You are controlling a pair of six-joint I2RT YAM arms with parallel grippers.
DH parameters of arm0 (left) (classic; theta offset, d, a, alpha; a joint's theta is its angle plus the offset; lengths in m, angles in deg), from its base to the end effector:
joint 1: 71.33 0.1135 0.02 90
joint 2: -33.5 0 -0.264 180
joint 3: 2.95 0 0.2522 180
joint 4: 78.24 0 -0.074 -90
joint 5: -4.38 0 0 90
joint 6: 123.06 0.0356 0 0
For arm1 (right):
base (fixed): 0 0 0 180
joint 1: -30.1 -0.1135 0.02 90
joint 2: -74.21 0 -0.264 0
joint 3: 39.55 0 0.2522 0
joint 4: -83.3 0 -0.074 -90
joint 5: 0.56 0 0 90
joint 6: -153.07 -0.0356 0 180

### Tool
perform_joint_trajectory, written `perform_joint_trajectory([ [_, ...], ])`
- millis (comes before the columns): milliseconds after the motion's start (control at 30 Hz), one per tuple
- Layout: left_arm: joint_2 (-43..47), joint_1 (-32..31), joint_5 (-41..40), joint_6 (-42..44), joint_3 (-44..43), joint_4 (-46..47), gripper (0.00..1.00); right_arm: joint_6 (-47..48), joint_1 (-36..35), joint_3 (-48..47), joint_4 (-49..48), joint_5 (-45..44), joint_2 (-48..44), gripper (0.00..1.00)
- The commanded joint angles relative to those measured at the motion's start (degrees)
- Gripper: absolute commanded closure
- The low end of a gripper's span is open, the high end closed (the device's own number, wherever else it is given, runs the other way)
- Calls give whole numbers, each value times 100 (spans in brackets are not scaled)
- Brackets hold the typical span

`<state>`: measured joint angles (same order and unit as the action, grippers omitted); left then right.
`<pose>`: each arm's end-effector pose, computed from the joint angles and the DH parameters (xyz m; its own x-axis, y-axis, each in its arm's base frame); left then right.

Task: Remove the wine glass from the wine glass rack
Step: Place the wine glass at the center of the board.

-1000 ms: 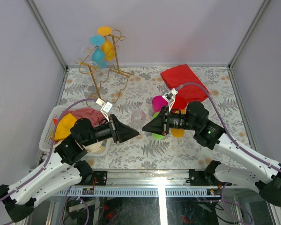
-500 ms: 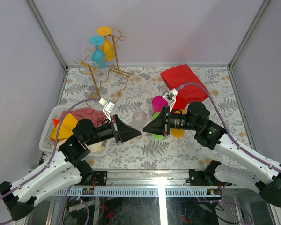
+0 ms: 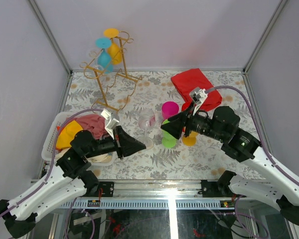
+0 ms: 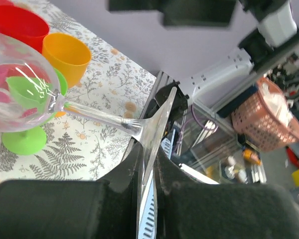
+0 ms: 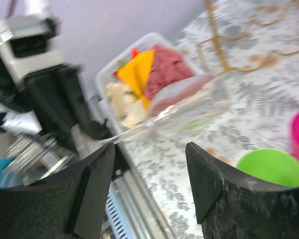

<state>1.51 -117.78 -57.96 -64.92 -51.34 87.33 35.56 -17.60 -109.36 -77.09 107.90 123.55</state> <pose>0.0869 -0.1154 0.3282 -0.4875 -0.1658 -0.8573 0.8292 0.2196 -0.5140 0.1209 0.1496 0.4036 -0.4135 0.1966 -0.8890 -0.8159 0.3534 0.4576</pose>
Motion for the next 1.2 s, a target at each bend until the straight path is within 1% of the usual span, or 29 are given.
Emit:
perform_joint_trajectory([
  [0,322,-13,671,1563,63,311,100,521,59,-751,1221,-1797,348,28],
  [33,369,-15,723,1802,88,264,100,523,188,-879,1396,-1736,443,28],
  [67,398,-13,894,2027,115,239,100,458,436,-948,1460,-1352,587,27],
  [133,432,-13,1248,2370,161,225,100,128,1112,-942,1338,-129,830,26],
  [167,447,-14,1410,2510,182,220,100,-71,1410,-872,1097,580,873,26],
  [200,474,-19,1543,2650,203,213,100,-186,1591,-790,910,955,883,26],
  [267,555,-16,1740,2893,275,174,100,-271,1736,-665,534,1523,853,26],
  [433,692,-19,2318,3317,421,50,100,-643,1907,-663,-110,2605,937,25],
  [500,698,-14,2456,3399,443,-12,100,-761,1939,-650,-327,2911,985,25],
  [633,711,-13,2676,3512,499,-20,100,-850,1951,-584,-581,3221,1117,24],
  [733,761,-13,2734,3527,508,-17,100,-1222,1950,-578,-762,3785,1392,24],
  [867,943,-14,2599,3650,508,-141,100,-1871,1945,-407,-1325,4615,1625,31],
  [1000,1165,-18,2479,3733,561,-197,100,-1910,1945,-280,-1333,4923,1579,37],
  [1100,1191,-13,2428,3748,580,-212,100,-2209,1925,-166,-1777,5387,1517,40],
  [1167,1138,-13,2457,3733,574,-210,100,-2421,1862,-75,-2070,5464,1457,40],
])
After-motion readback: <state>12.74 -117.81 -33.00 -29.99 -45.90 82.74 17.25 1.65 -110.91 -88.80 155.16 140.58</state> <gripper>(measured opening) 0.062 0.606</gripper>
